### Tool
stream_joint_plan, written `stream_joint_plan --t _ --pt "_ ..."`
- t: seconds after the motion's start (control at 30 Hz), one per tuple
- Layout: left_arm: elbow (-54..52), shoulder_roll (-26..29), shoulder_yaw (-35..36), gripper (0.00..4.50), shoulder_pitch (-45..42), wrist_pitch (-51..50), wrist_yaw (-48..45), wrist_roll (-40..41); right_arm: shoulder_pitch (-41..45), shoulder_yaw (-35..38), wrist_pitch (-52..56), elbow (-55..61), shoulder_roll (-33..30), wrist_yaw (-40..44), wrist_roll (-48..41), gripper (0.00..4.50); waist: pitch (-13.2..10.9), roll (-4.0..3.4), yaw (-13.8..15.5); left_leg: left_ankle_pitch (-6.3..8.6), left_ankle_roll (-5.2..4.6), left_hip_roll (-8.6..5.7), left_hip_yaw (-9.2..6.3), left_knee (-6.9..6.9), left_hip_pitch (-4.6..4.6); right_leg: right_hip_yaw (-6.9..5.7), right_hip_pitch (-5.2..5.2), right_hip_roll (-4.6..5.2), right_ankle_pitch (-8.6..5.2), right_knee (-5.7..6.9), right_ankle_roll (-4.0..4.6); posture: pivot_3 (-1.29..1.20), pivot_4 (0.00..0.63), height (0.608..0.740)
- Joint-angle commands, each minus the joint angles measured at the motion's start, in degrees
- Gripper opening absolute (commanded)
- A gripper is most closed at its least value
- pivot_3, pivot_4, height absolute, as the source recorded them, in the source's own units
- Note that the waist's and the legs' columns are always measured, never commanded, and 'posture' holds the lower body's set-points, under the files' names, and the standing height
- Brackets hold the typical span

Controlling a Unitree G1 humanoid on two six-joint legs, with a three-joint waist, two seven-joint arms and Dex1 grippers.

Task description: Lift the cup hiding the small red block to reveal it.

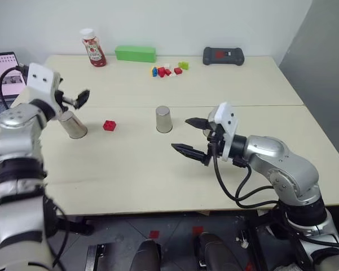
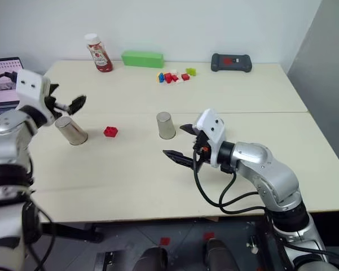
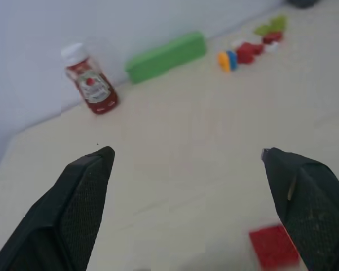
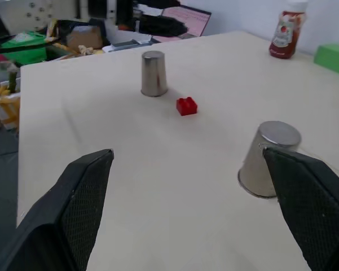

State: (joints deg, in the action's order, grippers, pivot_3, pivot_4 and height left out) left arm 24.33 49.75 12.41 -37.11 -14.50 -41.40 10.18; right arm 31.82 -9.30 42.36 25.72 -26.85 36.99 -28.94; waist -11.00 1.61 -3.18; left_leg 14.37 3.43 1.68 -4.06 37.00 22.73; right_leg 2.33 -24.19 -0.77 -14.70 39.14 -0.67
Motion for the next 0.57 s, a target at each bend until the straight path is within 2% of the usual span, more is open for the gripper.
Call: stream_joint_plan --t 0.03,0.1,0.2,0.37,0.57 --pt "-16.65 4.14 5.07 4.43 8.04 -9.25 -3.58 5.25 -0.64 3.55 -1.83 1.28 -1.65 3.25 -2.38 4.50 0.00 0.00 0.03 0.00 0.00 0.01 -0.03 0.00 0.00 -0.02 0.00 0.00 0.00 0.00 0.00 0.00 0.150 0.740" --pt "-24.48 6.24 9.97 4.43 15.94 -15.19 -5.49 8.17 -1.74 5.25 -1.93 0.98 -3.61 5.47 -3.55 4.50 0.00 0.00 0.04 0.00 0.00 0.03 -0.07 0.01 0.02 -0.05 0.01 -0.02 -0.01 -0.01 -0.01 0.00 0.150 0.740" --pt "-30.20 7.36 15.42 4.43 23.86 -19.48 -7.03 10.86 -2.99 6.39 -2.84 0.52 -5.60 7.94 -4.08 4.50 -0.01 -0.01 0.10 0.00 -0.01 0.01 -0.02 0.01 -0.04 -0.01 0.04 -0.02 -0.13 -0.03 -0.20 0.00 0.150 0.740" --pt "-34.32 6.15 20.57 4.43 31.27 -22.65 -7.61 13.53 -5.01 7.48 -5.87 -0.45 -7.45 10.69 -3.60 4.50 -0.02 -0.02 0.44 0.00 -0.02 0.02 0.01 0.01 -0.21 0.00 0.15 -0.04 -0.18 -0.01 -0.28 0.00 0.150 0.740" --pt "-37.18 4.86 22.73 4.43 37.28 -22.62 -8.59 15.78 -6.59 7.30 -7.99 -0.80 -8.41 12.16 -3.06 4.50 -0.02 -0.02 0.59 0.00 -0.02 0.03 0.09 0.02 -0.24 0.07 0.16 -0.04 -0.16 -0.02 -0.28 0.00 0.150 0.740"
